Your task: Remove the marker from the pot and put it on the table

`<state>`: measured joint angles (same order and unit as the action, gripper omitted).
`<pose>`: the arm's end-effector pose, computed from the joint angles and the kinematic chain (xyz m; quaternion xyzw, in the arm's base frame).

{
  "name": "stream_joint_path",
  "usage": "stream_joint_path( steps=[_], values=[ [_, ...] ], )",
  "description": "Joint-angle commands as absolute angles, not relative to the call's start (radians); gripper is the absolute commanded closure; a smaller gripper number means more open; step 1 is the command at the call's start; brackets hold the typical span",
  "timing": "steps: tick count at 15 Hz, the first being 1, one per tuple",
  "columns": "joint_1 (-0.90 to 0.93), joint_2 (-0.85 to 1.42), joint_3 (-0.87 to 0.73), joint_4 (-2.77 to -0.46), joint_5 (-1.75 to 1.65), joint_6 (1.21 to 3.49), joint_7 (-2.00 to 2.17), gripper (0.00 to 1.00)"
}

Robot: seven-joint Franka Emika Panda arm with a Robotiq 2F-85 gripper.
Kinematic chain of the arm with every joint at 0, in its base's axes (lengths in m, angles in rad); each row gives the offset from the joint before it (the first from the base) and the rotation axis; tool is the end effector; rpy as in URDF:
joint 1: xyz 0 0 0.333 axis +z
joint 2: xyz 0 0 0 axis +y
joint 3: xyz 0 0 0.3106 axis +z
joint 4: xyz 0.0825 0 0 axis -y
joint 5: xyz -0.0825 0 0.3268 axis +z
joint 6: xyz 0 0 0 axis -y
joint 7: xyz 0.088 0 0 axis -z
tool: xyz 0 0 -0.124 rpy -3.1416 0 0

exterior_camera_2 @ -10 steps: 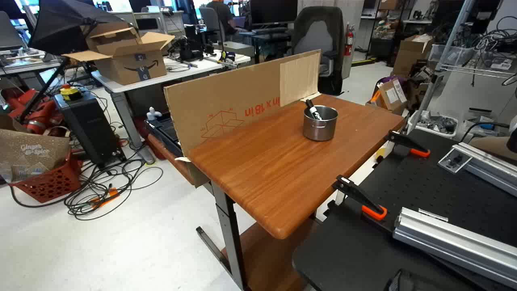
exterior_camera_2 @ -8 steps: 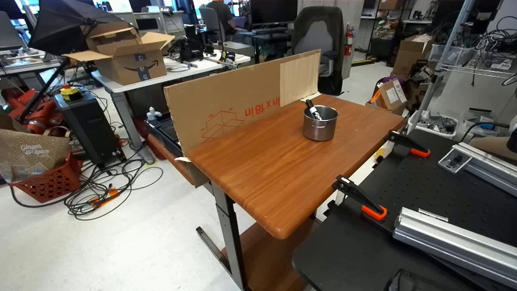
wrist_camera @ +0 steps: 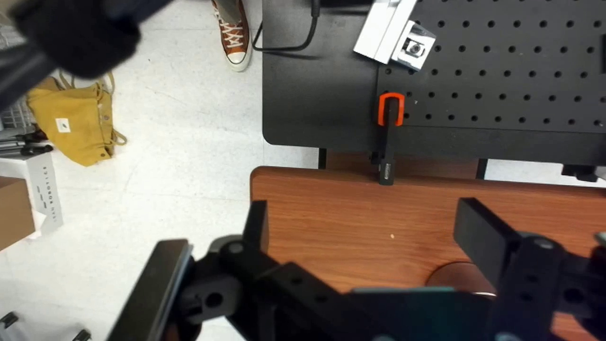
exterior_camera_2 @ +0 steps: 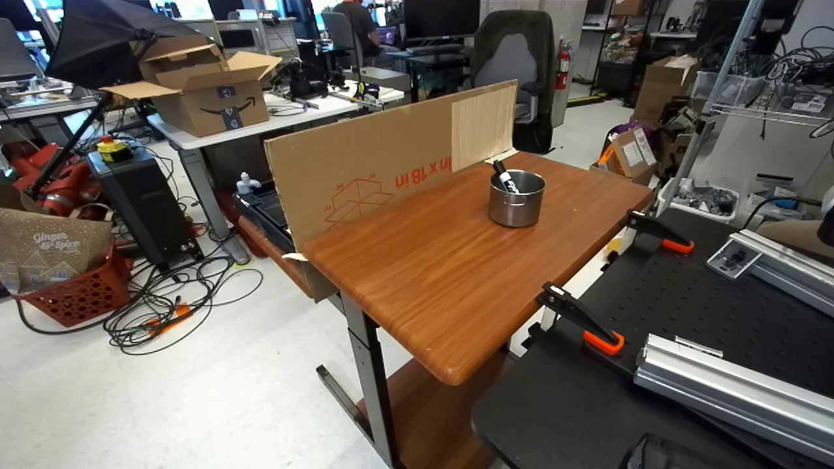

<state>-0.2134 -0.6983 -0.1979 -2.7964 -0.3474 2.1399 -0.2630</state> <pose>0.2539 -0.1284 0.4077 0.9955 0.0385 -0.0056 0.0869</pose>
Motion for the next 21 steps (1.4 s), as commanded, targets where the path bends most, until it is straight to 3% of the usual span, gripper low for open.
stream_joint_path(
  steps=[1,9,21],
  values=[
    [-0.146,-0.628,-0.184,-2.770,-0.260,2.197,-0.215,0.00],
    [-0.007,-0.306,-0.128,-2.607,-0.075,2.383,-0.183,0.00],
    [-0.012,0.136,-0.034,-2.301,0.010,2.451,-0.151,0.00]
  ],
)
